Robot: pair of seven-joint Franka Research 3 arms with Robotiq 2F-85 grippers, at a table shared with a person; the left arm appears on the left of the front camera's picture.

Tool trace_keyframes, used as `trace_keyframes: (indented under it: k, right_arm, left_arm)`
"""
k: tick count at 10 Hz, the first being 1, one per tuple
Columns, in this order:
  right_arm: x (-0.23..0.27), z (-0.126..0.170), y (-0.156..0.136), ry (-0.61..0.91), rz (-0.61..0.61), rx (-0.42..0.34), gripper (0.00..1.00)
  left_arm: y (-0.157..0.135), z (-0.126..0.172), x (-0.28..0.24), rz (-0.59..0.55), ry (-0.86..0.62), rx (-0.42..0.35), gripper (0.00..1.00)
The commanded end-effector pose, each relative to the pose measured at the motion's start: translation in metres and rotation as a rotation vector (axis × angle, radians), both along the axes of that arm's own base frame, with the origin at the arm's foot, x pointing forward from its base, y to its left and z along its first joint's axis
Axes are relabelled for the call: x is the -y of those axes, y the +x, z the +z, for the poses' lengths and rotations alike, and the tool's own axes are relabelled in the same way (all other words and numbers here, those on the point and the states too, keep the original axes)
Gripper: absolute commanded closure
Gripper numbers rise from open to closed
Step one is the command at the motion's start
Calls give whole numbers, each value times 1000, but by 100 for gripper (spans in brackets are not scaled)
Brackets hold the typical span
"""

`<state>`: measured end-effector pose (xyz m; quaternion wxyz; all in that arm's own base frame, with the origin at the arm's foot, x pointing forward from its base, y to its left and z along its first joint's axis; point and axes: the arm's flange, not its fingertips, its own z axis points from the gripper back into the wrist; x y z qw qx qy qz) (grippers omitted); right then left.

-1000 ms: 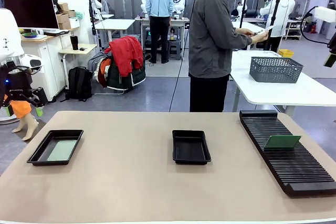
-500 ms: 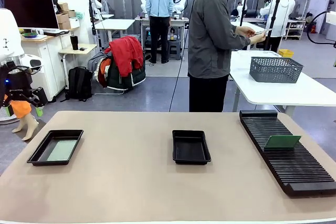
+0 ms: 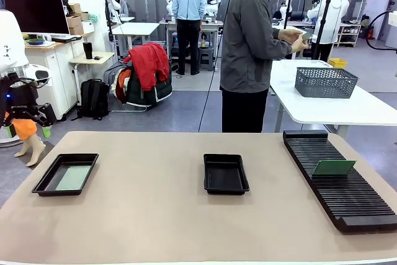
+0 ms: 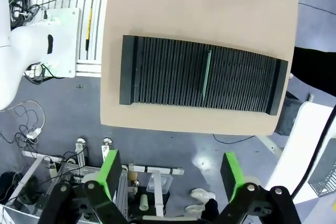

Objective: Inspect and transfer BCBs to ESD trays.
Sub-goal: Pick up the Blank PCB from the PCB Rack and place it in the right ESD tray.

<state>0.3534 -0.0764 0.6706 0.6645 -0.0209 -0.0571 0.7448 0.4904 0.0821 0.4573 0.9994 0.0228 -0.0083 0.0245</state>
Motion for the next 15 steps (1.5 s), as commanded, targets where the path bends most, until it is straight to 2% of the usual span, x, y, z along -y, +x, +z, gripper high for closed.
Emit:
trace_keyframes:
  k: [1, 7, 10, 15]
  right_arm:
    - [0, -2, 0, -4, 3, -8, 0]
    - [0, 0, 0, 0, 0, -1, 0]
    - [9, -34, 8, 14, 48, 58, 0]
    - [7, -111, 30, 17, 88, 110, 0]
  left_arm:
    - [-1, -1, 0, -1, -4, 3, 0]
    - [-1, -1, 0, -1, -4, 3, 0]
    - [-1, -1, 0, -1, -4, 3, 0]
    - [-1, -1, 0, -1, -4, 3, 0]
